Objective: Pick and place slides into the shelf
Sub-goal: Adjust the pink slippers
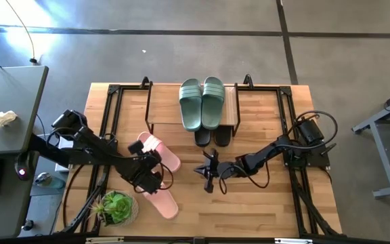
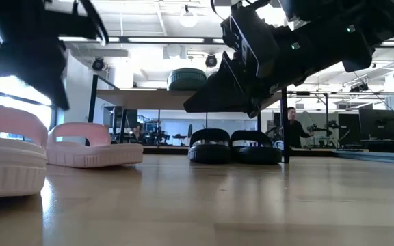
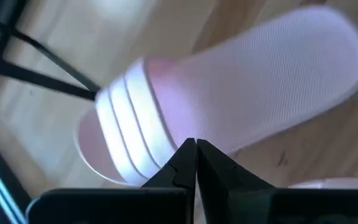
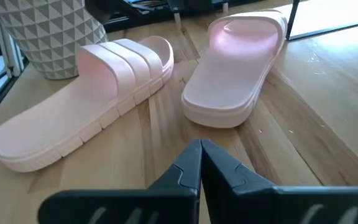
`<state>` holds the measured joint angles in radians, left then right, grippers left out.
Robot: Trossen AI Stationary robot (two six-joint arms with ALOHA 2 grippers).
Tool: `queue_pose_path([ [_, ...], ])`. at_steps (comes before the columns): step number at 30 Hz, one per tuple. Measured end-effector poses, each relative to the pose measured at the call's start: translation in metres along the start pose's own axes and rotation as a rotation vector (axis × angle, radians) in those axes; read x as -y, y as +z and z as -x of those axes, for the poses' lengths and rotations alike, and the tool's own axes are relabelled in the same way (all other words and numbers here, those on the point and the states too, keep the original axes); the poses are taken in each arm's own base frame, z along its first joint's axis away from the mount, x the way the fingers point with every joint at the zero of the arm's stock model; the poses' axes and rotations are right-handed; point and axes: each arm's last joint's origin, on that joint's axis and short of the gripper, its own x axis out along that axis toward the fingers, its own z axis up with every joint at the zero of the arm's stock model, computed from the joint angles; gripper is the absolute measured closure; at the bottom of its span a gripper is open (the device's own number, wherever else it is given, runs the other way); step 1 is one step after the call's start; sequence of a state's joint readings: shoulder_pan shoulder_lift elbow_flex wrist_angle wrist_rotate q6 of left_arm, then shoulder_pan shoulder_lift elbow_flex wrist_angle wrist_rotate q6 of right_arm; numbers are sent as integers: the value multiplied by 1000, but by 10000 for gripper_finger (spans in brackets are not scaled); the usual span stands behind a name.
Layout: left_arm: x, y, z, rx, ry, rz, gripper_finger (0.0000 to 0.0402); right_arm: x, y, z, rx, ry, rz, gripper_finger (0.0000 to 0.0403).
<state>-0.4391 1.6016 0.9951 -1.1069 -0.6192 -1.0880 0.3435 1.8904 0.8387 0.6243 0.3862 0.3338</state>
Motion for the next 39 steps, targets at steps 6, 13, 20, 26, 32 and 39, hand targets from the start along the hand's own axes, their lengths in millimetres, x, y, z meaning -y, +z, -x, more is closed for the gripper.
queue_pose_path([
  [6,-8,-1,-22,-96,12,36,398,0,0,0,0,4,39,403],
  [13,-4,8,-30,-76,-55,45,398,-1,0,0,-5,17,51,392],
  [20,-2,12,-25,-84,-90,35,398,-3,2,0,-1,85,46,358],
  [26,1,23,-16,-57,-125,22,398,-29,22,0,60,254,180,343],
  [32,1,28,-11,-39,-120,10,398,-62,39,-13,41,267,293,313],
  [39,3,27,-10,-83,-178,-27,385,-68,35,-29,-104,154,353,276],
])
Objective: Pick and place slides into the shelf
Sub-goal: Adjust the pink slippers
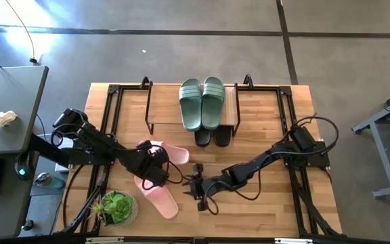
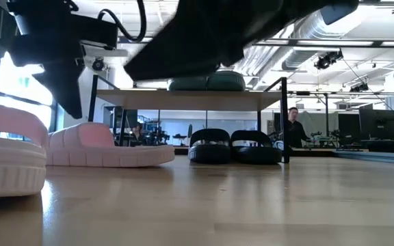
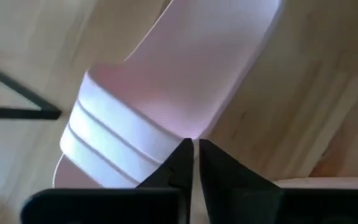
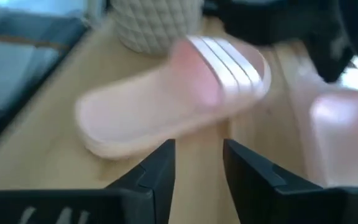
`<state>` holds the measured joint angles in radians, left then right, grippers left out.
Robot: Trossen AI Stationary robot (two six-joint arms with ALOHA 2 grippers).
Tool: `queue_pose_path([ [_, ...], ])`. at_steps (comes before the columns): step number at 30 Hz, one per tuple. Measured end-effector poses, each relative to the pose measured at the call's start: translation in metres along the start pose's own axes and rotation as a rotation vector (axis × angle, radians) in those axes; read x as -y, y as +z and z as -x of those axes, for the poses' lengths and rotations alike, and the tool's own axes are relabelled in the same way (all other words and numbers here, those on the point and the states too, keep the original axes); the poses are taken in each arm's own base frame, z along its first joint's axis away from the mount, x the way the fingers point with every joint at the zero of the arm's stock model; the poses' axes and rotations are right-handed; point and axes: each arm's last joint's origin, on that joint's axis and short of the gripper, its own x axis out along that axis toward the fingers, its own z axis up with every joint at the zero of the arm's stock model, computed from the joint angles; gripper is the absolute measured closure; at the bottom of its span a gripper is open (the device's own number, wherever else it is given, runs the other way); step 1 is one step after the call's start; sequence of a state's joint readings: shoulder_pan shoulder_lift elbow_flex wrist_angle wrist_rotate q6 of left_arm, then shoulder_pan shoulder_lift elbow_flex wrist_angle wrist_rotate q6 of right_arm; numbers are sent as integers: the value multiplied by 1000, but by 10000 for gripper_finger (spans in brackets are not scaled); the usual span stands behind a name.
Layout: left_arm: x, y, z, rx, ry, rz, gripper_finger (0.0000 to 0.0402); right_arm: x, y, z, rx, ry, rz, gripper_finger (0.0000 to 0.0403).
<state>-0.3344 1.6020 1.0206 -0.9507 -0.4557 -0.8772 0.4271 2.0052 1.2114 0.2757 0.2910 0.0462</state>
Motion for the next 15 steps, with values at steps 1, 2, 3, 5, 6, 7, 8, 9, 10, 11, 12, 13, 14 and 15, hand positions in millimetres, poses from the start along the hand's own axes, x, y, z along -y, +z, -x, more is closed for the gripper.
queue_pose_path([
  [1,1,1,0,10,-11,-3,376,1,-1,0,-18,-24,2,275],
  [2,3,2,0,22,-26,-2,364,1,-2,0,-32,-40,-3,274],
  [3,4,3,0,32,-37,4,351,2,-3,0,-45,-52,-9,274],
  [5,6,5,0,51,-58,13,319,2,-5,0,-58,-54,-5,274],
  [6,7,6,0,57,-65,11,302,2,-5,0,-63,-51,-5,274],
  [7,7,6,0,59,-64,12,285,2,-6,0,-69,-46,-6,274],
  [8,7,7,-1,59,-56,19,269,2,-7,0,-80,-46,-8,274],
  [9,6,8,-3,58,-47,39,253,1,-8,1,-90,-46,-11,274],
  [10,5,8,-5,54,-36,63,238,1,-9,1,-96,-47,-14,274],
  [11,3,9,-6,48,-24,94,225,1,-9,1,-98,-47,-17,274],
  [12,0,11,-7,44,-13,126,214,1,-9,1,-102,-47,-16,274],
  [13,-1,12,-10,39,0,152,205,2,-10,1,-108,-47,-15,274],
  [14,-2,14,-14,30,17,165,198,2,-11,1,-115,-48,-12,274],
  [15,-5,15,-17,18,34,169,194,2,-11,1,-118,-48,-11,274],
])
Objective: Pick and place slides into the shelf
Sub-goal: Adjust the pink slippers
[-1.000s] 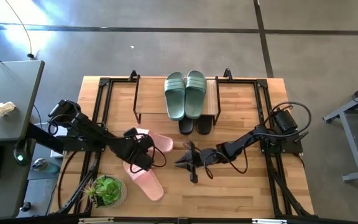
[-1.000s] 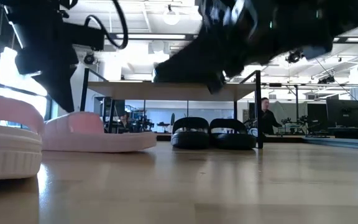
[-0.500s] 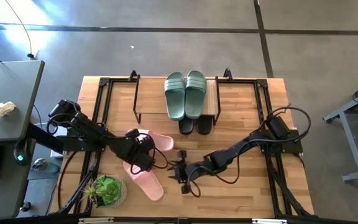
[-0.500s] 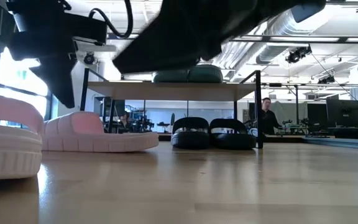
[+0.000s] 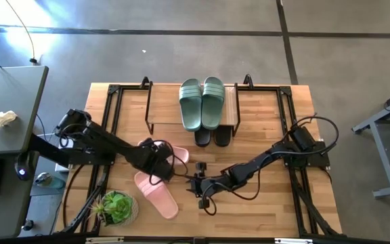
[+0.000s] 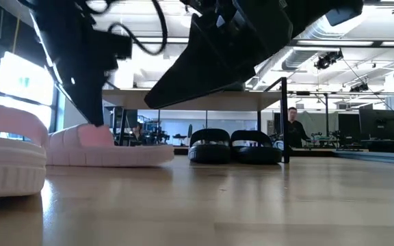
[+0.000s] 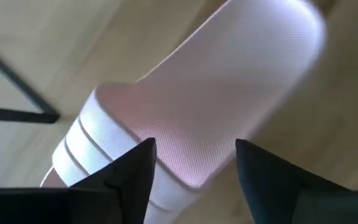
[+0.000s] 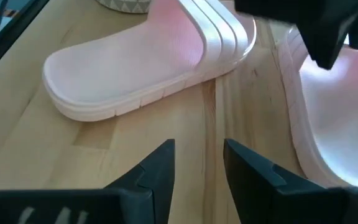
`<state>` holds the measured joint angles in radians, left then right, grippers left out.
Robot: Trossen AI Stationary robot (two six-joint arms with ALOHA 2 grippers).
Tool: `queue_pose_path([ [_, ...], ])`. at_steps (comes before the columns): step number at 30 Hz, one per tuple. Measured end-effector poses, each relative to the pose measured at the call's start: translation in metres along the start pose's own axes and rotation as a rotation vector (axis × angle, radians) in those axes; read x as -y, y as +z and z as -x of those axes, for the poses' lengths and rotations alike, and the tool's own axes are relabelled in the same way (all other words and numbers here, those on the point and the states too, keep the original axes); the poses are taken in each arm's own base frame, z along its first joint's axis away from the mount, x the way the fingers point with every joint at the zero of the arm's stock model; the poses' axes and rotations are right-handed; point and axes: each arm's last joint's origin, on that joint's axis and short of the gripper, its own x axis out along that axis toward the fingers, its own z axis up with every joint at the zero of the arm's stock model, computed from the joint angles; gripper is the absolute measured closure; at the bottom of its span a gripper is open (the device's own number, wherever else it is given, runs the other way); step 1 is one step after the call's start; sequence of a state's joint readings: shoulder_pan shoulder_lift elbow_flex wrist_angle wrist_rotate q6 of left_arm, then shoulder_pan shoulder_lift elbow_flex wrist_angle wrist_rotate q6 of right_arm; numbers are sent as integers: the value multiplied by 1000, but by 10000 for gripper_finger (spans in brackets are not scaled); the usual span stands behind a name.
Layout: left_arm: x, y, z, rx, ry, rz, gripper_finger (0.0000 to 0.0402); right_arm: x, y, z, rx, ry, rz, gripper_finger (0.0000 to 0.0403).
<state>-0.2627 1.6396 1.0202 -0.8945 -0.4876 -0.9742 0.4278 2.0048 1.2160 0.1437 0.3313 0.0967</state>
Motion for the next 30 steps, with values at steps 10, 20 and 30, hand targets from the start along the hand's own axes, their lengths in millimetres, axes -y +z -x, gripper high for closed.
queue_pose_path([
  [10,1,1,-31,-105,95,-6,188,-2,-3,1,-30,-1,5,274],
  [20,5,5,-6,-120,131,-22,188,-1,-4,1,-39,-9,8,274],
  [30,-5,-8,-1,-72,298,-63,188,-1,-5,1,-40,-10,7,274],
])
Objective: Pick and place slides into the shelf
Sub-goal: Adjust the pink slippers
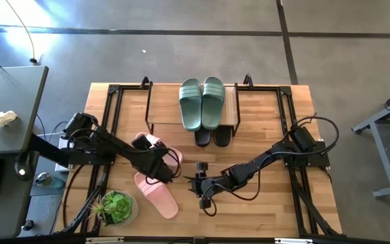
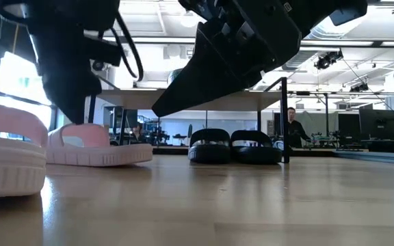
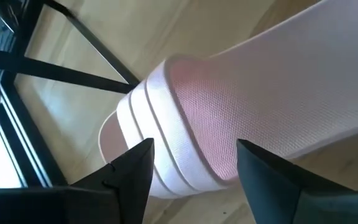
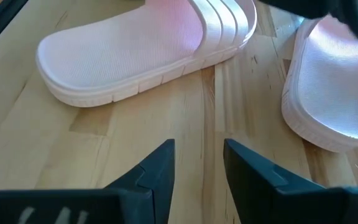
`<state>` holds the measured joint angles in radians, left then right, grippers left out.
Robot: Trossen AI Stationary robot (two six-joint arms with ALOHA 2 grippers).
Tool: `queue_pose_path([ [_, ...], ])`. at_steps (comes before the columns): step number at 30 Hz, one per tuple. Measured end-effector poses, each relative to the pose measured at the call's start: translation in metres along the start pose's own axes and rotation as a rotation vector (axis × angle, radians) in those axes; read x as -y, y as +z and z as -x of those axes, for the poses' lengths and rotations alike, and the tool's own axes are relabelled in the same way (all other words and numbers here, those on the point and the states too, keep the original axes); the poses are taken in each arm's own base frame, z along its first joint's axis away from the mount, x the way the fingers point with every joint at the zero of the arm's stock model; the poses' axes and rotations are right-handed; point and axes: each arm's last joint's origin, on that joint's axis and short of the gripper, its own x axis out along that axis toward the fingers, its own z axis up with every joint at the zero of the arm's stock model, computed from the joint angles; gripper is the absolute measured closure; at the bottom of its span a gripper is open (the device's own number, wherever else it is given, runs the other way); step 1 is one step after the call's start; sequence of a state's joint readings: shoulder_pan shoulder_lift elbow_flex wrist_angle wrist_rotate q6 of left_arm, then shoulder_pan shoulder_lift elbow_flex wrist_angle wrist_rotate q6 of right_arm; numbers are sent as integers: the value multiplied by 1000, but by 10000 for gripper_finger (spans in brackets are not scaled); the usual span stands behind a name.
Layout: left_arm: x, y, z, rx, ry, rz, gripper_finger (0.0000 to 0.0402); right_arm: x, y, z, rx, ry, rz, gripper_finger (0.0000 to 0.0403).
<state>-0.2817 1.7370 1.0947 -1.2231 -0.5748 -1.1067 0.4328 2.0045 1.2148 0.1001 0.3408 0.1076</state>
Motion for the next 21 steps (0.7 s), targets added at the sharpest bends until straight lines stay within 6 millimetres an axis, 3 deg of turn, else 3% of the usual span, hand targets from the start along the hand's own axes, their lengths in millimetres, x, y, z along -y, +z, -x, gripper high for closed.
queue_pose_path([
  [21,-2,-23,-33,14,56,48,188,0,0,0,-6,-5,2,274],
])
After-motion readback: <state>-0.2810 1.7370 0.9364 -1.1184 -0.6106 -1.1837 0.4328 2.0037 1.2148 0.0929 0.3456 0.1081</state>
